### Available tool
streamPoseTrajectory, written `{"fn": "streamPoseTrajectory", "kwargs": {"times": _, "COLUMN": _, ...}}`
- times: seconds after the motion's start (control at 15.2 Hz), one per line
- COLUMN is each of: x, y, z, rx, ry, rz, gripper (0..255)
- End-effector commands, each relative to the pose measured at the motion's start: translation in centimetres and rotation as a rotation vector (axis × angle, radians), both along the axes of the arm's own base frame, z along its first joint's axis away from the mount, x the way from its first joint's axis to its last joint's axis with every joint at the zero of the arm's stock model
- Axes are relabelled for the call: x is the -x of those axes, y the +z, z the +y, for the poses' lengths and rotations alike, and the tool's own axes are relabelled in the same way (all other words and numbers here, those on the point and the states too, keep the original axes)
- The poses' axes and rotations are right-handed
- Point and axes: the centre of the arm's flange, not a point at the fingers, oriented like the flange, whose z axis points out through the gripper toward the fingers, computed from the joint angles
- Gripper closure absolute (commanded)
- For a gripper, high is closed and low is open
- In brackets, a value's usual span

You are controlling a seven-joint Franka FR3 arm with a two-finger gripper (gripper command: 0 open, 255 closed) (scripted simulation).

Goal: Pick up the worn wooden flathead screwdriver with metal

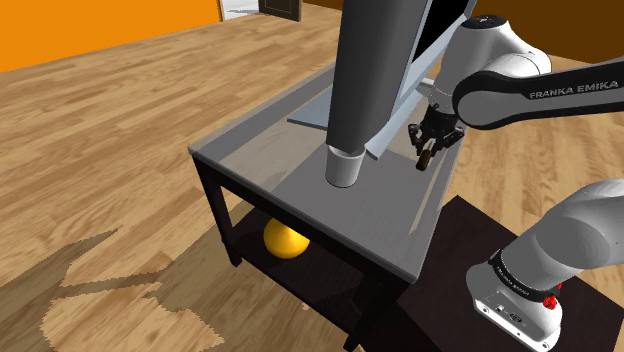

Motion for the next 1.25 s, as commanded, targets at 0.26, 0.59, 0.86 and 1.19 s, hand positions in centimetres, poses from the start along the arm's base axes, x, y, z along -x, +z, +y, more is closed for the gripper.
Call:
{"fn": "streamPoseTrajectory", "kwargs": {"times": 0.26, "x": 0.0, "y": 1.5, "z": 0.0, "rx": -0.001, "ry": 0.001, "rz": 0.001, "gripper": 255}}
{"fn": "streamPoseTrajectory", "kwargs": {"times": 0.59, "x": 0.0, "y": 4.2, "z": 0.0, "rx": -0.001, "ry": 0.001, "rz": 0.001, "gripper": 255}}
{"fn": "streamPoseTrajectory", "kwargs": {"times": 0.86, "x": 0.0, "y": 6.3, "z": 0.0, "rx": -0.001, "ry": 0.001, "rz": 0.001, "gripper": 255}}
{"fn": "streamPoseTrajectory", "kwargs": {"times": 1.19, "x": 0.0, "y": 8.0, "z": 0.0, "rx": -0.001, "ry": 0.001, "rz": 0.001, "gripper": 255}}
